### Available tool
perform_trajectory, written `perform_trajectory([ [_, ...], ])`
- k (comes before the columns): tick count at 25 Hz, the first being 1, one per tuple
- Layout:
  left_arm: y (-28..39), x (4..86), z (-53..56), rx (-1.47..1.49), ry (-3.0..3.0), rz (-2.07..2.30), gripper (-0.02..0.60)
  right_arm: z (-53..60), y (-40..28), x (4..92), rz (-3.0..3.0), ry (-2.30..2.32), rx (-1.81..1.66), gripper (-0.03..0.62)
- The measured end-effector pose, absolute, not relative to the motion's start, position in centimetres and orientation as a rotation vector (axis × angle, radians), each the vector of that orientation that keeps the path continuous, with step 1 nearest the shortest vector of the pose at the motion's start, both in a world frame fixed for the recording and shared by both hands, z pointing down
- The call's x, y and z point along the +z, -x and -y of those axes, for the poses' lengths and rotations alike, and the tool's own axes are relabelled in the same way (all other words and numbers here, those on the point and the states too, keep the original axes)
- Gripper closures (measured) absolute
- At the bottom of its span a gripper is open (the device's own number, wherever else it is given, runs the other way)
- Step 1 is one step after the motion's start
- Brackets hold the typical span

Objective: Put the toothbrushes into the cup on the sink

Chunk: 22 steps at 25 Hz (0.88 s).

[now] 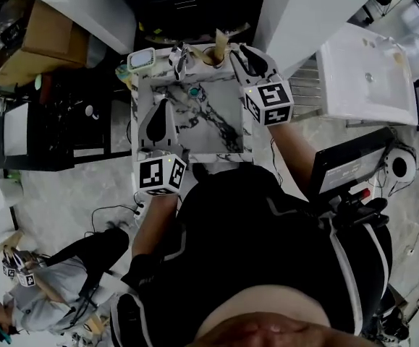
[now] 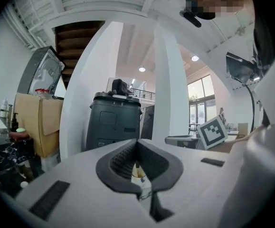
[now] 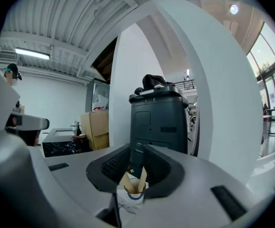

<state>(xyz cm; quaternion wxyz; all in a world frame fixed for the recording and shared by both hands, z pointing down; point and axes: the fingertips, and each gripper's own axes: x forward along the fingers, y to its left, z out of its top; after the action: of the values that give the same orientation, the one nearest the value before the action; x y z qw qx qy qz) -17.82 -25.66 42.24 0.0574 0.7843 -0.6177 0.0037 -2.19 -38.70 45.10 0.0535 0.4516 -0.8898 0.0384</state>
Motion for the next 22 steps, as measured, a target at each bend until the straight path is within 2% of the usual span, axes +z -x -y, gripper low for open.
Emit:
perform_trajectory([
  [4,17.9,41.1,25.8,-0.033,-2.430,1.828,0.574,36.1,1.9,43.5,2.718,-1.385,0.122,0.532],
  [22,17.9,39.4,26.4,-0.052,-2.525,1.726,0.575,31.4,2.6,40.8,2.703,-1.430,0.105,0.569],
])
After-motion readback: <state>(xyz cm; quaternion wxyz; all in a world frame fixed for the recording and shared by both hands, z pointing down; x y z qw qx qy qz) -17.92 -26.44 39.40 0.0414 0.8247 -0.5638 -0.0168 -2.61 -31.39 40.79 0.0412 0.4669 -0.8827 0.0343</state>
